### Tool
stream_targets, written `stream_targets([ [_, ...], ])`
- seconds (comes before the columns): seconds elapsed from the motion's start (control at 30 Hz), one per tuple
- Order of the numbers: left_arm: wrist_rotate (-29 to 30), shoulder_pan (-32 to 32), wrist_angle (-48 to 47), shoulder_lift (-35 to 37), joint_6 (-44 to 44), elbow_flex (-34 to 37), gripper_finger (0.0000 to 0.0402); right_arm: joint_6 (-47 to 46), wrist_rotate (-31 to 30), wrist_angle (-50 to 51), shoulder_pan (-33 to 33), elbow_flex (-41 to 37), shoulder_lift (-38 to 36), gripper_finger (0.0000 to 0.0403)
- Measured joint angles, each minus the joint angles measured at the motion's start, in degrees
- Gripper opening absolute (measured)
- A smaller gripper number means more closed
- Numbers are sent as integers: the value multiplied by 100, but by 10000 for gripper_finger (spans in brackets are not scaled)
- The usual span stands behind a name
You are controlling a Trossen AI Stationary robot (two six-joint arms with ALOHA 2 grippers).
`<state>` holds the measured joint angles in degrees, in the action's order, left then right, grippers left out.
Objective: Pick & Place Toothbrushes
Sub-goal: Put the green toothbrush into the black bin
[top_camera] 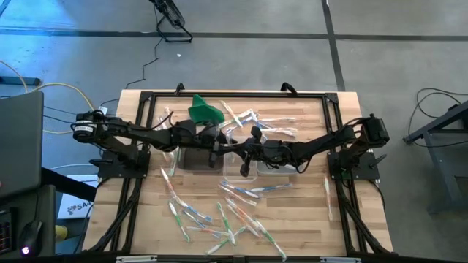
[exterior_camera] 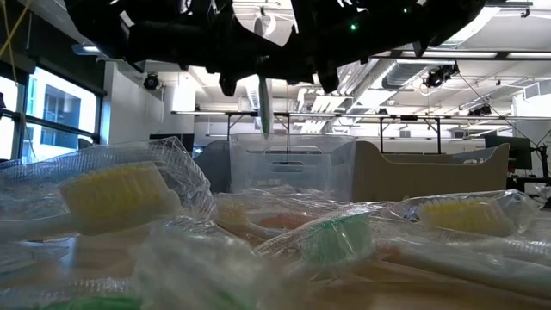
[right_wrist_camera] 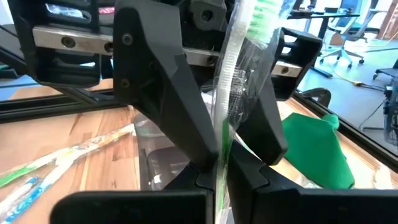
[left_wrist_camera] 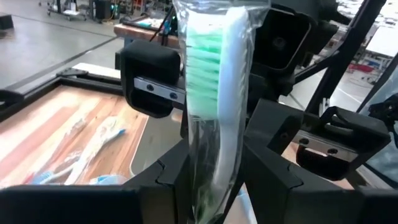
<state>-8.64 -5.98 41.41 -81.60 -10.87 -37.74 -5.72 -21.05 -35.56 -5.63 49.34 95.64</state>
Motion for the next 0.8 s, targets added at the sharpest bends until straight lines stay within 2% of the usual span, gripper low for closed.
stream_targets([
  [0.33, -124, -2, -51, 0, 0, -4, 116, 0, 0, -3, 0, 0, 1, 7],
  [0.63, -103, -4, -67, 0, 16, -4, 26, -29, -27, -15, -2, 0, 1, 6],
  [0.8, -124, -4, -70, 2, 54, -2, 10, -50, -8, -8, -2, 0, 1, 5],
])
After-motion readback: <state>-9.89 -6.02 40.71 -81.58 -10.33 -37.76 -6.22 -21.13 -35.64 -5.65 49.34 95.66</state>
